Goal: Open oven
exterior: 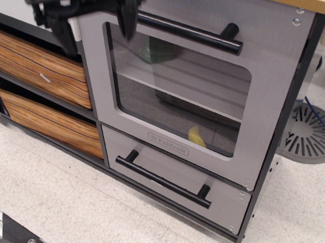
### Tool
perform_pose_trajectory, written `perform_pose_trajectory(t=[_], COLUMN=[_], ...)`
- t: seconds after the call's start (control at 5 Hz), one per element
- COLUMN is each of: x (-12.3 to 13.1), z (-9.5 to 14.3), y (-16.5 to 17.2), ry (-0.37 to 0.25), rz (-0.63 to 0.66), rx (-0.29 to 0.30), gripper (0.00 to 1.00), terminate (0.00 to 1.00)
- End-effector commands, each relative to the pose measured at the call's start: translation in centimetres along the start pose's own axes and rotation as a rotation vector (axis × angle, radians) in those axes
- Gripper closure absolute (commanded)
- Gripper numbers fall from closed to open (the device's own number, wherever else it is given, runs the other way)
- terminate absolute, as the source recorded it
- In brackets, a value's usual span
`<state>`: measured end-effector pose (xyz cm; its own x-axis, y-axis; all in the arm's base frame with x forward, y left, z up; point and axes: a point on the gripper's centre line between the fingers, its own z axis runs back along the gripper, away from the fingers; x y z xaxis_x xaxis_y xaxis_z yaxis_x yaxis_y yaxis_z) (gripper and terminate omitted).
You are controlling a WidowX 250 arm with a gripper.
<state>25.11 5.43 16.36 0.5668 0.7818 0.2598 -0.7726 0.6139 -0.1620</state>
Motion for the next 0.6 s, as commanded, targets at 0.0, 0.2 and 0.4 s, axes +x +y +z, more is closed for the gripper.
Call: perform_pose_trajectory(t=[0.0,0.2,0.4], x=[4.0,4.3,4.7], z=[-0.6,-2.0,-2.8], y=[-1.4,-1.9,-2.1], ry=[-0.005,-0.005,-0.018], rz=[0.349,0.445,0.480], rx=[-0.060,-0.120,-0.129], gripper=[0.00,0.00,0.00], terminate=[0.00,0.00,0.00])
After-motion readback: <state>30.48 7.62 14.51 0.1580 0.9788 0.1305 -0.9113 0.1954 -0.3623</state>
